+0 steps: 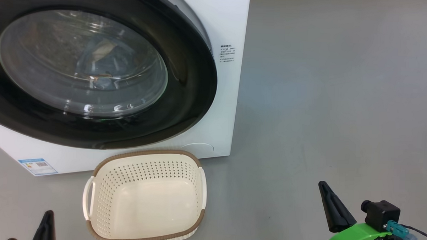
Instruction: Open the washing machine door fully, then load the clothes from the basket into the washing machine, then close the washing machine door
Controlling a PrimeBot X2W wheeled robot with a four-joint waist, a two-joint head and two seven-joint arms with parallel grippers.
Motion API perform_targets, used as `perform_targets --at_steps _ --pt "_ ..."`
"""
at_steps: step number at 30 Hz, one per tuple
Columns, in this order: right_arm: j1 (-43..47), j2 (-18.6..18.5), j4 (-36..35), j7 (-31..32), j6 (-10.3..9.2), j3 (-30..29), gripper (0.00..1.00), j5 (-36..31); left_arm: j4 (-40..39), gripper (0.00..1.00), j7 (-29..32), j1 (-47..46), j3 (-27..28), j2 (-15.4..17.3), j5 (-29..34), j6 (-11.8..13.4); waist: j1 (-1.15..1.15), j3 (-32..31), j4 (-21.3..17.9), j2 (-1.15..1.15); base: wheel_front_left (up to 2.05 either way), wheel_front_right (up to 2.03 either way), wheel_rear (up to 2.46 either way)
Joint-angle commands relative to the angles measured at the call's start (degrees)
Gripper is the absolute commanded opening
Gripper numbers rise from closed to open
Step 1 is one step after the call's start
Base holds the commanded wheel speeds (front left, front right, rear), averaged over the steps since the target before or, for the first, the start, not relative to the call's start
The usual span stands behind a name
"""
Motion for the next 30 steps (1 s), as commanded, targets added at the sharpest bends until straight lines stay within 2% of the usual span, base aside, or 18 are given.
perform_targets --at_steps 1,5,30 --pt "-1.0 -0.2 -1.5 0.4 0.00 -0.3 0.00 2.0 -1.1 0.00 0.3 -0.5 0.4 1.1 -1.8 0.0 0.08 -0.2 0.1 0.00 0.00 0.00 0.00" --pt "-1.0 -0.2 -1.6 1.0 0.00 -0.6 0.00 4.5 -1.0 0.00 0.9 -0.9 0.3 1.0 -4.1 0.0 -0.01 -0.2 0.3 0.00 0.00 0.00 0.00" --pt "-1.1 0.1 -2.5 4.8 0.01 -2.3 0.00 20.5 -0.9 0.00 5.3 -3.0 0.0 -0.1 -19.6 0.0 -0.01 -1.3 1.7 0.00 0.00 0.00 0.00"
